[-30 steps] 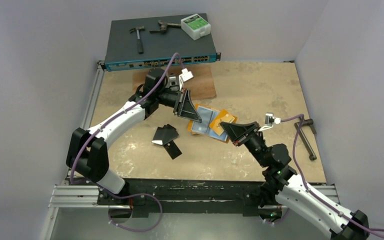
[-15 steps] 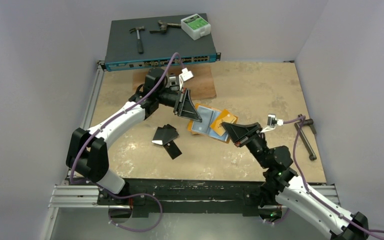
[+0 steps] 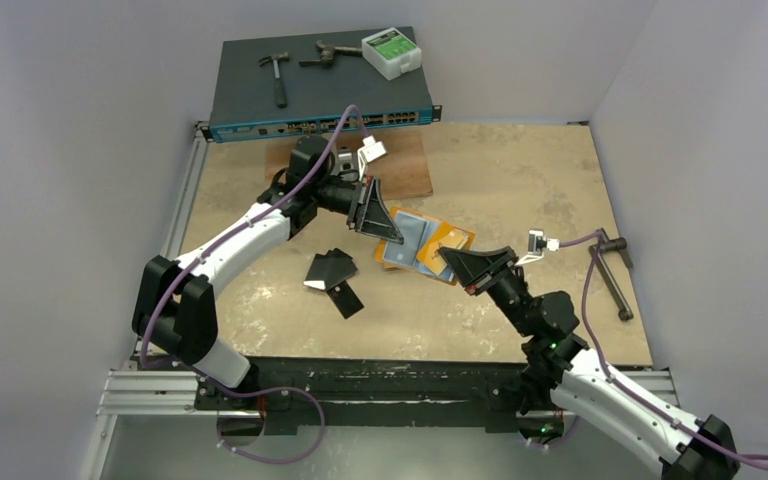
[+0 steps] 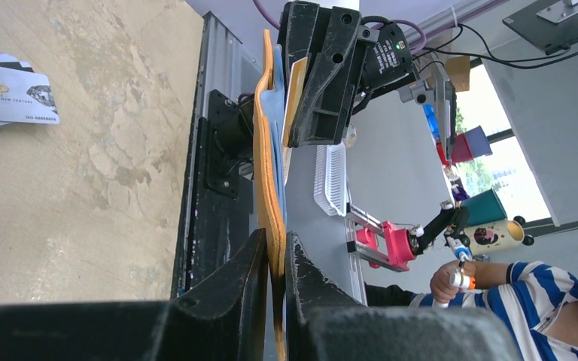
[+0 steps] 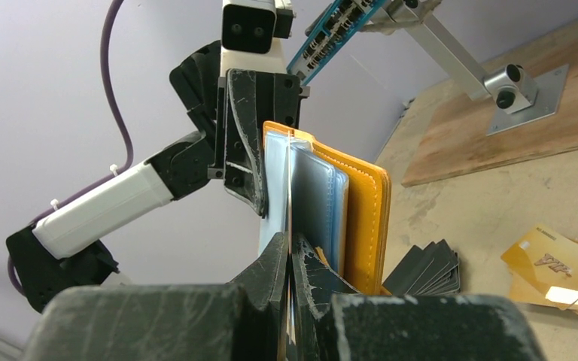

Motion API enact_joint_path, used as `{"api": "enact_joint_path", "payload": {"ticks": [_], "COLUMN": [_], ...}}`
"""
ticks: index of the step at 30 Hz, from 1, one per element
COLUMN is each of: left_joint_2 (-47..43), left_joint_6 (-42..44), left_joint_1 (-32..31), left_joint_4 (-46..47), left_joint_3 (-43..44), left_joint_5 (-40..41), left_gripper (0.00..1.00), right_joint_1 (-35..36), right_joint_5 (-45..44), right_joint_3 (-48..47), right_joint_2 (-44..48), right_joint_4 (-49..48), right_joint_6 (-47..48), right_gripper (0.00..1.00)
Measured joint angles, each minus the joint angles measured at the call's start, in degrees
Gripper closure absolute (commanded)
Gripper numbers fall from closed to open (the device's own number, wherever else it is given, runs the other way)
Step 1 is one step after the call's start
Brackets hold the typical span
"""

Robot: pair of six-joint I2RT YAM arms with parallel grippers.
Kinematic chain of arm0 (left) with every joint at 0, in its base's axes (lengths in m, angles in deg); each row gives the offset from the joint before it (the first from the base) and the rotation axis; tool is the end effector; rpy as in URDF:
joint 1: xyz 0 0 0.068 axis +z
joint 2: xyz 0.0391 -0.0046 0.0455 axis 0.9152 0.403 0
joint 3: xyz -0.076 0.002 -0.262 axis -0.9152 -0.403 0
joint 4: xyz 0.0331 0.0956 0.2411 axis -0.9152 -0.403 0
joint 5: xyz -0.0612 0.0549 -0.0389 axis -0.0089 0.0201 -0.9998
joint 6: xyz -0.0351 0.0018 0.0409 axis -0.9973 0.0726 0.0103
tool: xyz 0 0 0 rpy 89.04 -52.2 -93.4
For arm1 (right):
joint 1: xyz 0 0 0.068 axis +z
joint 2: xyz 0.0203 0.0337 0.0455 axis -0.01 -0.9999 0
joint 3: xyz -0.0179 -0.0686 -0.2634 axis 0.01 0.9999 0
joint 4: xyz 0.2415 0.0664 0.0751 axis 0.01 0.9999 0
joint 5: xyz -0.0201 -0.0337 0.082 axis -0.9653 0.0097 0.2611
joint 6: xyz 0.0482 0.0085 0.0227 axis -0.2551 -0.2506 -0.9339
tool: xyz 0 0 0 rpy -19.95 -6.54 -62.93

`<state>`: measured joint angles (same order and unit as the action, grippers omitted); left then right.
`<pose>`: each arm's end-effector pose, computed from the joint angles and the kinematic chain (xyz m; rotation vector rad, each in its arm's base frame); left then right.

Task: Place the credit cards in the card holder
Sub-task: Insert the credit card into the card holder.

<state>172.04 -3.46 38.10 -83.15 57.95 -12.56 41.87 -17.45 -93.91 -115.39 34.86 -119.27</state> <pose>0.2885 -0.1930 0.3203 0.8374 1.9972 -1.9649 0.1100 0.0943 0.2585 0.1963 1.3640 1.3898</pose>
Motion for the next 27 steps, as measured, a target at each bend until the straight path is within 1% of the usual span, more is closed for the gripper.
{"api": "enact_joint_path", "payload": {"ticks": [6, 19, 27], "left_joint_2": [0.0, 0.0, 0.0], "left_joint_6": [-0.3, -0.9, -0.9], "left_joint_1": [0.0, 0.0, 0.0], "left_joint_4": [0.0, 0.0, 0.0], "left_joint_3": [-0.1, -0.1, -0.1], "left_joint_5": [0.0, 0.0, 0.0], "left_gripper": [0.99, 0.99, 0.99], "right_joint_1": [0.0, 0.0, 0.0], "right_joint_5": [0.9, 2.3, 2.3], "right_joint_3": [0.5, 2.0, 2.6], "right_joint_2": [-1.5, 1.0, -2.4], "right_joint_4": [-2.7, -2.9, -6.5], "right_joint_6": [-0.7, -1.2, -2.2], "right_gripper": [1.00, 1.00, 1.00]}}
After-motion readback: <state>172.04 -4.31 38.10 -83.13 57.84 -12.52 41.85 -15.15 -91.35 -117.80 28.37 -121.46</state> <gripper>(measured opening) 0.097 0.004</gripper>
